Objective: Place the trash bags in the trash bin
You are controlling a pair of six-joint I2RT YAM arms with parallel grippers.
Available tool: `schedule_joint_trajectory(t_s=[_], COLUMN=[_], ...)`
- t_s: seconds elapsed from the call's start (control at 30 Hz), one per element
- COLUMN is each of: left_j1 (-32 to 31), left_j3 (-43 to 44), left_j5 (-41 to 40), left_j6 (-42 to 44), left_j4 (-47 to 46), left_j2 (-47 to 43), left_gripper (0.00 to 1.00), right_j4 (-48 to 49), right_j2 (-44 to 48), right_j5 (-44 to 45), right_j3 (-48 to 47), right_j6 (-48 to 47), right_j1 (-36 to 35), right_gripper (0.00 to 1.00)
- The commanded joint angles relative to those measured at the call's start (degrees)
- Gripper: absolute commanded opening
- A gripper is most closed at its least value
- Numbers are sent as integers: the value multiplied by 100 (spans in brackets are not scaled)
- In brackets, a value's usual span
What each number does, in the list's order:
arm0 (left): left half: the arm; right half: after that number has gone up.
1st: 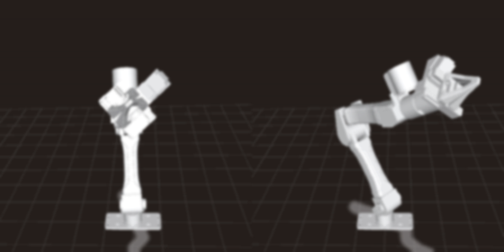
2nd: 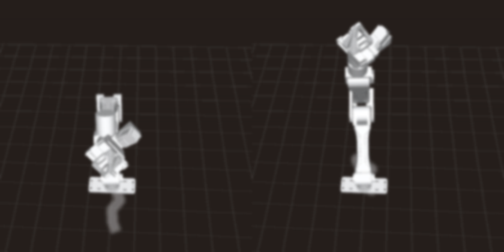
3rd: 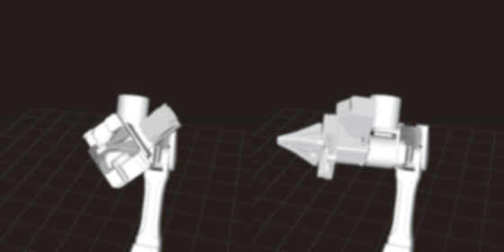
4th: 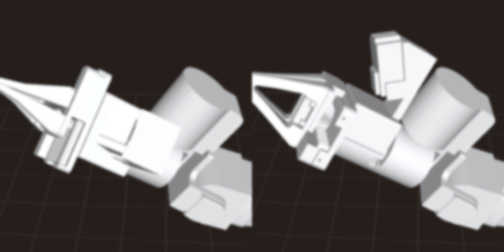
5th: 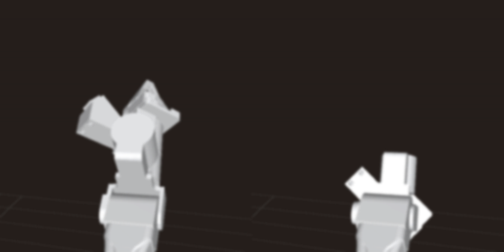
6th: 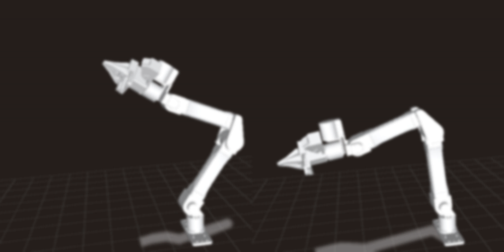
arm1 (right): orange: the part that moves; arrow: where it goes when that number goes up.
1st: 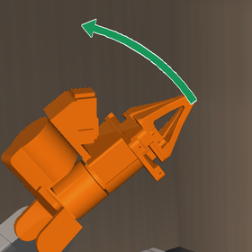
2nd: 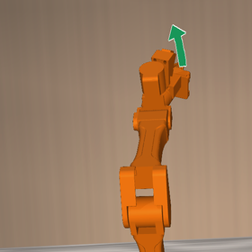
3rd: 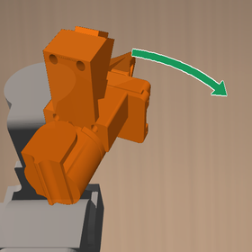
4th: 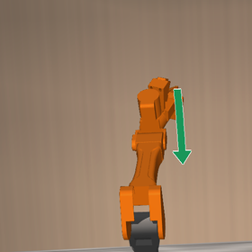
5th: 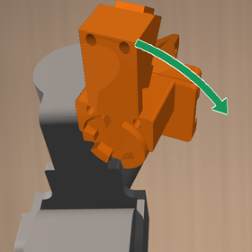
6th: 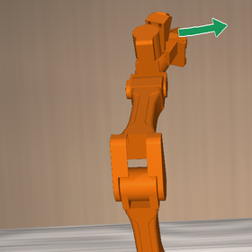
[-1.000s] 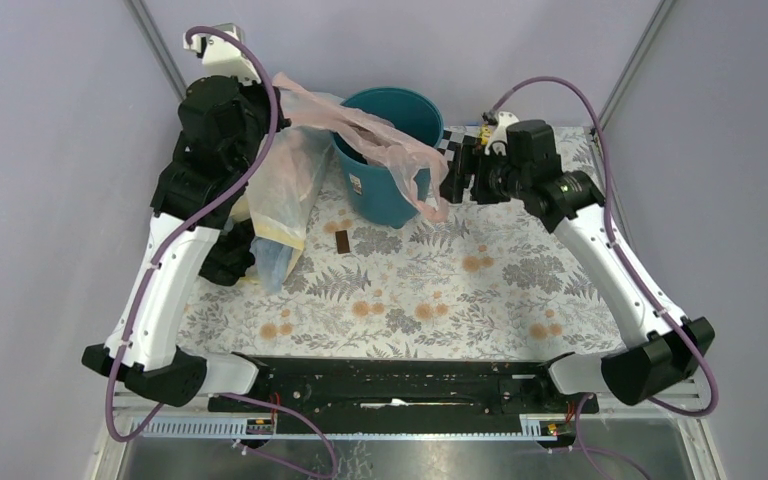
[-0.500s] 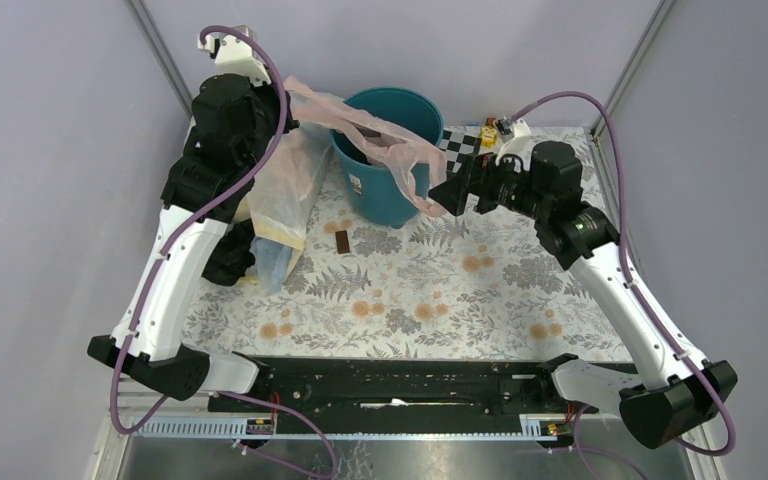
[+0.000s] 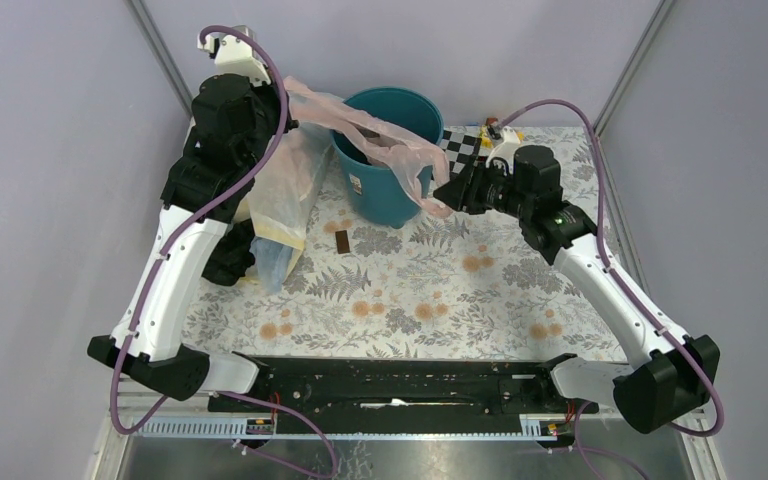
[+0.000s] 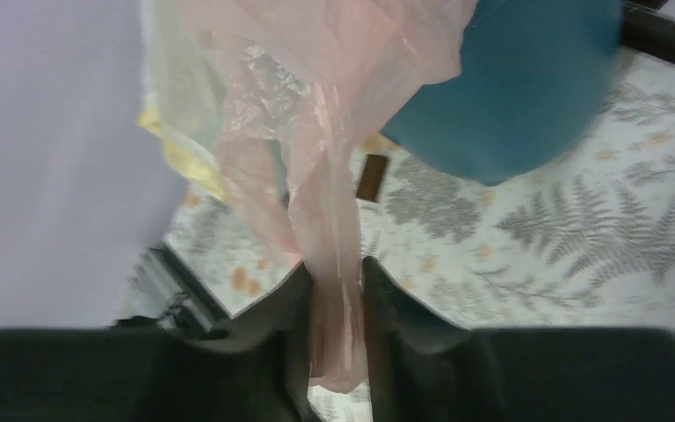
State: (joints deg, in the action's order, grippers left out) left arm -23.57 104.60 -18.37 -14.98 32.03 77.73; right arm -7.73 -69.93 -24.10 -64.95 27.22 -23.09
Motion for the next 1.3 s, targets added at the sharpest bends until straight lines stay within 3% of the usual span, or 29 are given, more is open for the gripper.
schedule_joint_trajectory(t_s=[0.0, 0.03, 0.1, 0.23, 0.47, 0.67, 0.8, 1.0, 1.27], left_j1=[19, 19, 20, 28, 207, 319, 588, 1356, 1417], left_j3=[-25, -61, -169, -342, -948, -2355, -2888, -2474, -1840], left_j5=[-403, -565, -948, -1450, -2111, -1890, -1827, -750, 215], left_j6=[180, 202, 207, 95, -277, -458, -847, -1254, -1323], left_j4=[-212, -207, -196, -61, 274, -362, -889, -1447, -1708], left_j2=[-87, -85, -75, -37, -211, -751, -554, 12, 894], left_gripper=[0, 0, 0, 0, 0, 0, 0, 0, 0], right_j4=[-562, -764, -1239, -1868, -2499, -2523, -2544, -2432, -2317], right_j2=[113, 101, 2, -177, -479, -733, -1193, -1874, -2603], right_j5=[879, 1155, 1704, 2647, 3034, 3369, 3955, 4423, 4210], right_j3=[-248, -345, -622, -1003, -1197, -1230, -1738, -2792, -3345], right_j6=[-222, -275, -398, -651, -1138, -1220, -1193, -1391, -1482], right_j1=[11, 8, 7, 6, 6, 9, 8, 24, 250], right_gripper=[15, 7, 1, 2, 4, 6, 6, 12, 25])
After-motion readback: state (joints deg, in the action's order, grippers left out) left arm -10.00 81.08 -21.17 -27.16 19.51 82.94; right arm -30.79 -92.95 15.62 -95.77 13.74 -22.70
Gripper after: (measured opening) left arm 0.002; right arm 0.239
